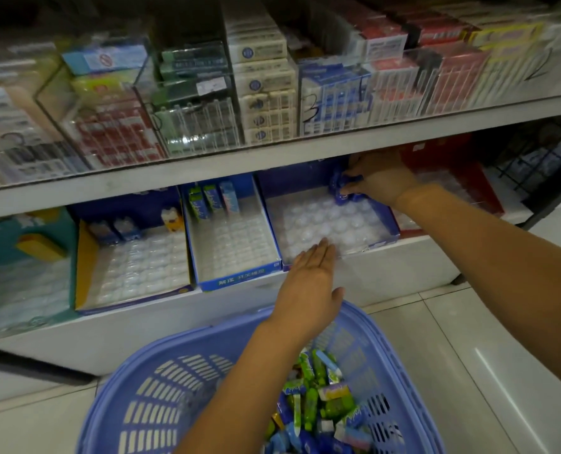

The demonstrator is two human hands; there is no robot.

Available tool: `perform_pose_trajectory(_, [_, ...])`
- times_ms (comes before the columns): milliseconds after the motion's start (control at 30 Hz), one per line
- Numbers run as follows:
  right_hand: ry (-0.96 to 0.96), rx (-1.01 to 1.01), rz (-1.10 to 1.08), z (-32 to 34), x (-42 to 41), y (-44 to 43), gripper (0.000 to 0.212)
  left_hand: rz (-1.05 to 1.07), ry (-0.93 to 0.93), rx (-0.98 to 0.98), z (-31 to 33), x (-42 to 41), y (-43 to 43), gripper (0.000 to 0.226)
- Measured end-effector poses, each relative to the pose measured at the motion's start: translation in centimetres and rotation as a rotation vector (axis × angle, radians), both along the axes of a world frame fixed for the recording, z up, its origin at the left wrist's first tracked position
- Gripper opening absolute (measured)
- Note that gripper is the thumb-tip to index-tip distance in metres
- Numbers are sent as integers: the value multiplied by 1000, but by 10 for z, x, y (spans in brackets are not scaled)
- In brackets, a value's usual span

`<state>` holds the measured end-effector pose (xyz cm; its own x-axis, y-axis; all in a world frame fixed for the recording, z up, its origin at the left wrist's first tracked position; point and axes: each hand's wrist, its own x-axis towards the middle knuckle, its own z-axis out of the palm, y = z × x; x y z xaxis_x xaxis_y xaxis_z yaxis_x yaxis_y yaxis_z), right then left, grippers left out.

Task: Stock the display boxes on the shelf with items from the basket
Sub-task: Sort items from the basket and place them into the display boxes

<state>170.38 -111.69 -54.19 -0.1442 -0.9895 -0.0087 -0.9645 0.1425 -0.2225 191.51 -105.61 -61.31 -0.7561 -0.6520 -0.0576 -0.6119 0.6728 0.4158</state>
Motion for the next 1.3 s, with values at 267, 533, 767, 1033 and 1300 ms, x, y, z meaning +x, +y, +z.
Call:
perform_pose_trajectory(267, [131, -152, -119, 4, 39, 31, 37, 67, 360, 51, 4, 29, 21, 50])
perform_pose_trajectory(533, [-125, 520, 213, -96, 141, 118, 31, 193, -171, 444, -118, 113, 63, 26])
perform_pose_trajectory(767, [-32, 733, 84, -214, 153, 165, 78, 48, -354, 640, -184, 164, 103, 62])
perform_pose_trajectory(1033, [-35, 777, 76, -235, 166, 171, 54, 232, -316, 533, -189, 154, 99, 20])
perform_pose_trajectory(1300, [-296, 728, 76, -219, 182, 186, 56, 426, -67, 690, -187, 103, 96, 28])
